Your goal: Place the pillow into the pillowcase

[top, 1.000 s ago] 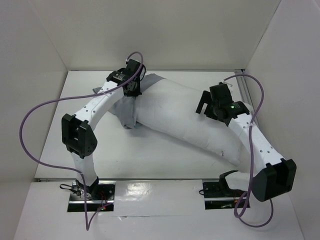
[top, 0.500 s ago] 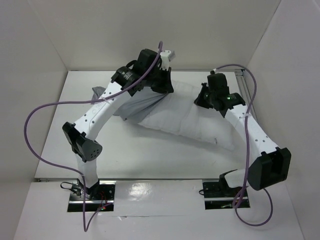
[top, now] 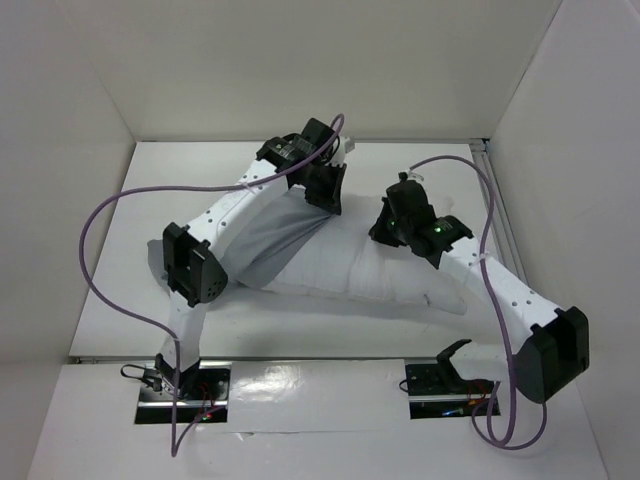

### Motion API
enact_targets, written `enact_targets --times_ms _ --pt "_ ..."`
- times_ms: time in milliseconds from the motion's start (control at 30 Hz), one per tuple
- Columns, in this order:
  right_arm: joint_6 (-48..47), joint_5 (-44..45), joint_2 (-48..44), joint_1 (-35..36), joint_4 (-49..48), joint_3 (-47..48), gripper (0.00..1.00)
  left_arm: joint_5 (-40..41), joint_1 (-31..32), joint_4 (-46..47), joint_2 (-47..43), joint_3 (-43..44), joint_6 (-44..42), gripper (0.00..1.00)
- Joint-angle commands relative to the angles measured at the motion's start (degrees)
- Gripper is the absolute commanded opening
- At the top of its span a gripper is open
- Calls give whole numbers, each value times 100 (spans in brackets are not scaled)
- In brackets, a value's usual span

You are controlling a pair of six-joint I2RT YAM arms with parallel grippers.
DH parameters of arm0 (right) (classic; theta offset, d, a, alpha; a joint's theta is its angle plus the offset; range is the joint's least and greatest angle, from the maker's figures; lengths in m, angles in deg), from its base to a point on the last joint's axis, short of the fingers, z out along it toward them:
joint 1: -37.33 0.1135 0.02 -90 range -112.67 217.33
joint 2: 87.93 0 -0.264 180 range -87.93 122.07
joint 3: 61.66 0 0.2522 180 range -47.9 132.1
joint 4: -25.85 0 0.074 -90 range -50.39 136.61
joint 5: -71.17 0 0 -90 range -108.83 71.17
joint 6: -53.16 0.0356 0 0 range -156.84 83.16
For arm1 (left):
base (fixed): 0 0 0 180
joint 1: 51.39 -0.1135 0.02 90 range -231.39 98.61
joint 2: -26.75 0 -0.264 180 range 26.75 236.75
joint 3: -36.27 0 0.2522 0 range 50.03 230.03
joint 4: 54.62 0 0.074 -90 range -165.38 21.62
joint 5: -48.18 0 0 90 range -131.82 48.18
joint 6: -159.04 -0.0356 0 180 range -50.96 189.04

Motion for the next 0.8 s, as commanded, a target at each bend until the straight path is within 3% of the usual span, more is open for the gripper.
enact_targets --times_ms 0,133,167,200,233,267,300,367,433,467,600,700,733,767 --pt "101 137 -122 271 -420 498 0 516 -161 205 -291 338 -186 9" --pt "100 138 -184 323 -420 613 0 570 -398 257 -345 846 -493 28" --pt "100 76 -245 324 -420 613 0 570 -399 39 -241 1039 -546 60" --pt "31 -99 -245 324 -472 613 0 570 -399 -59 -239 1215 -599 78" --pt "-66 -161 -245 376 -472 613 31 509 -399 -120 -239 1322 -599 91" --pt "-284 -214 -245 437 -411 665 50 509 -399 -173 -370 1323 -599 100" --pt "-400 -215 -315 438 -411 665 64 570 -399 -226 -519 1270 -599 100" --pt "-619 -14 -377 578 -140 796 87 1041 -399 -226 -967 858 -529 100" --pt "-988 408 -377 718 298 963 93 1578 -399 -165 -1783 289 -398 100" --pt "-1103 549 -377 719 449 1130 95 2242 -451 -165 -2047 85 -336 99" --pt "-1735 1059 -245 1078 793 1386 100 3294 -452 -217 -3348 -1109 120 81" --pt "-2156 1306 -192 1429 864 1447 100 3540 -452 -279 -4341 -2365 742 41" --pt "-2246 1471 -140 1544 864 1448 100 3654 -234 -279 -4605 -2743 1015 17" --pt "-2377 1560 -70 1824 864 1448 100 3725 -128 -227 -5138 -3626 1235 0"
